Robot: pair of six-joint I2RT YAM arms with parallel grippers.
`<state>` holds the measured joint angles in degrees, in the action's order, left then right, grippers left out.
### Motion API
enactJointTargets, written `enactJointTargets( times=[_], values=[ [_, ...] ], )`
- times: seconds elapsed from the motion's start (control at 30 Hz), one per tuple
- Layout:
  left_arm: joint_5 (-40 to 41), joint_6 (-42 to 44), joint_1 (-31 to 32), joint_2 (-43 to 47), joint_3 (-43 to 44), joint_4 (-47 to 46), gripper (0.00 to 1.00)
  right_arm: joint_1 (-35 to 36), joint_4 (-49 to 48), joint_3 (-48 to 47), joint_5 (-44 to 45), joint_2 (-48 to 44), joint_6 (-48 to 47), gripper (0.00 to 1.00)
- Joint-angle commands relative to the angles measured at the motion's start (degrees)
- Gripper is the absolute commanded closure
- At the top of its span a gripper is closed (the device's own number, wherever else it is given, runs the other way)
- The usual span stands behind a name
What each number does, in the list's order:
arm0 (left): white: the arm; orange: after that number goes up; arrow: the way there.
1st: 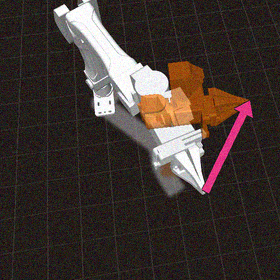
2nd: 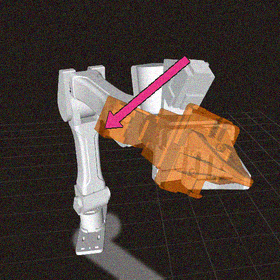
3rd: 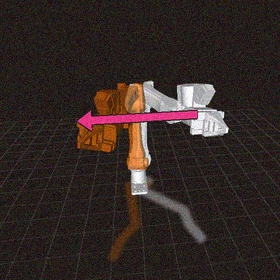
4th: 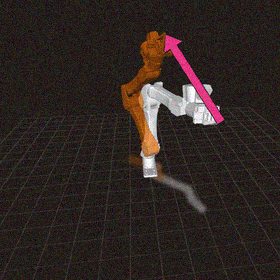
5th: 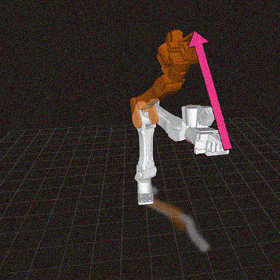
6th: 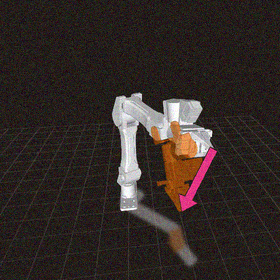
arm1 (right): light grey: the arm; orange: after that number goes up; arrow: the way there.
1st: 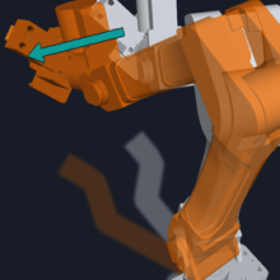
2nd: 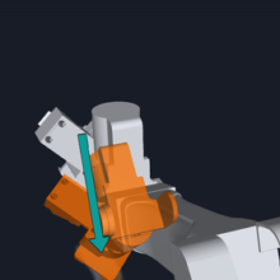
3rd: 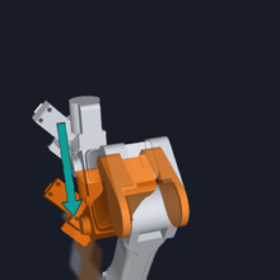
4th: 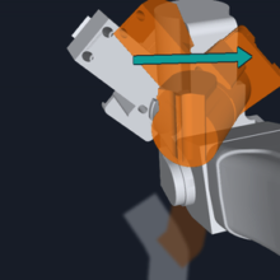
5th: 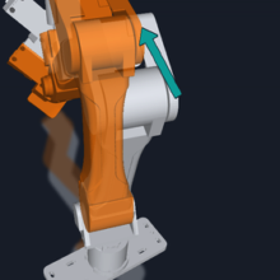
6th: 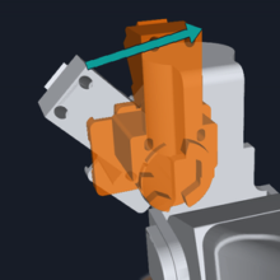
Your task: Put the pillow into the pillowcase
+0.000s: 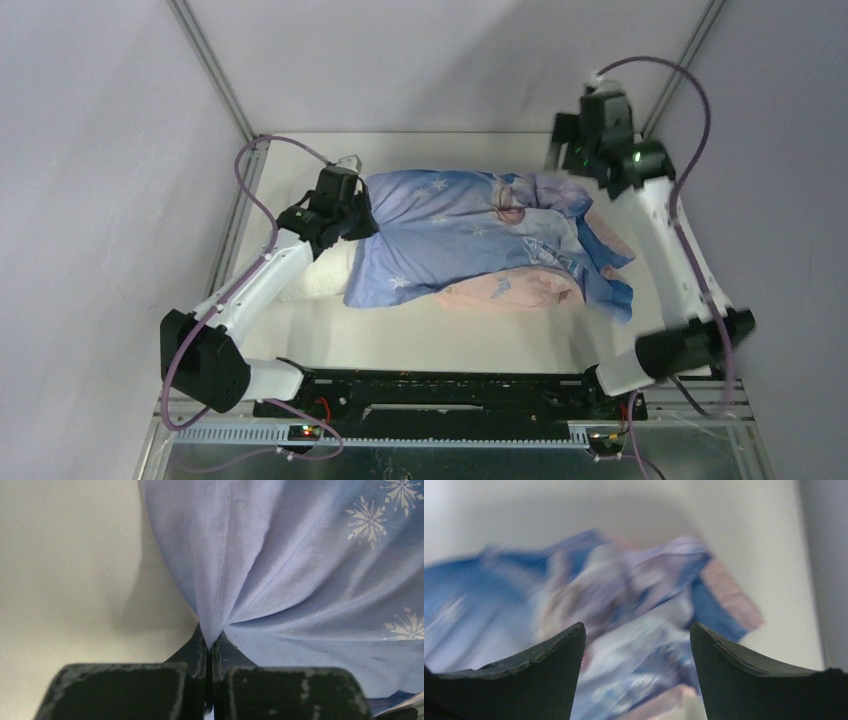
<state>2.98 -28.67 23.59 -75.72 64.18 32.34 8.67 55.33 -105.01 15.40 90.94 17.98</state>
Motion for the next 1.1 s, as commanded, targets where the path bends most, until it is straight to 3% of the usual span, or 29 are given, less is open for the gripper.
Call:
enactJointTargets(
  times=[0.0,0.17,0.3,0.47,0.67,0.73,0.77,0.87,0.93,1.0,1.07],
  values=[
    [-0.3,-0.7,-0.6,0.8,1.8,1.8,1.00,17.6,-6.5,12.8,2.1,-16.6,0.6,0.21],
    [0.1,-0.2,-0.6,1.3,3.4,3.0,1.00,39.7,-10.6,26.1,11.8,-22.1,2.3,0.18],
    [0.6,-0.4,-0.5,2.2,4.1,3.4,1.00,52.0,-12.2,30.9,15.1,-20.0,3.0,0.14],
    [1.9,-0.4,-0.6,3.2,4.3,4.5,1.00,59.5,-12.6,34.3,20.4,-12.1,7.2,0.08],
    [3.0,0.0,-0.6,2.7,5.4,5.7,1.00,60.0,-14.8,36.3,28.5,0.4,9.3,0.06],
    [3.9,0.2,-0.5,2.9,5.8,6.5,1.00,57.2,-14.9,35.0,29.2,2.9,9.5,0.14],
    [4.6,0.3,-0.6,3.2,5.9,7.0,1.00,56.2,-14.4,34.0,29.1,3.3,9.5,0.24],
    [8.3,0.9,-0.5,5.6,5.7,9.0,0.87,53.6,-13.3,32.1,27.5,1.2,8.6,0.75],
    [10.7,1.2,-0.6,7.9,5.1,9.9,0.72,52.3,-13.4,31.4,24.7,-1.4,7.0,0.92],
    [13.0,1.1,-0.6,10.8,4.1,11.5,0.46,51.2,-11.8,29.7,22.6,-3.1,6.3,1.00],
    [15.9,0.3,-0.6,14.7,1.7,11.8,0.17,50.1,-8.4,27.5,21.5,-4.5,6.7,1.00]
  ],
)
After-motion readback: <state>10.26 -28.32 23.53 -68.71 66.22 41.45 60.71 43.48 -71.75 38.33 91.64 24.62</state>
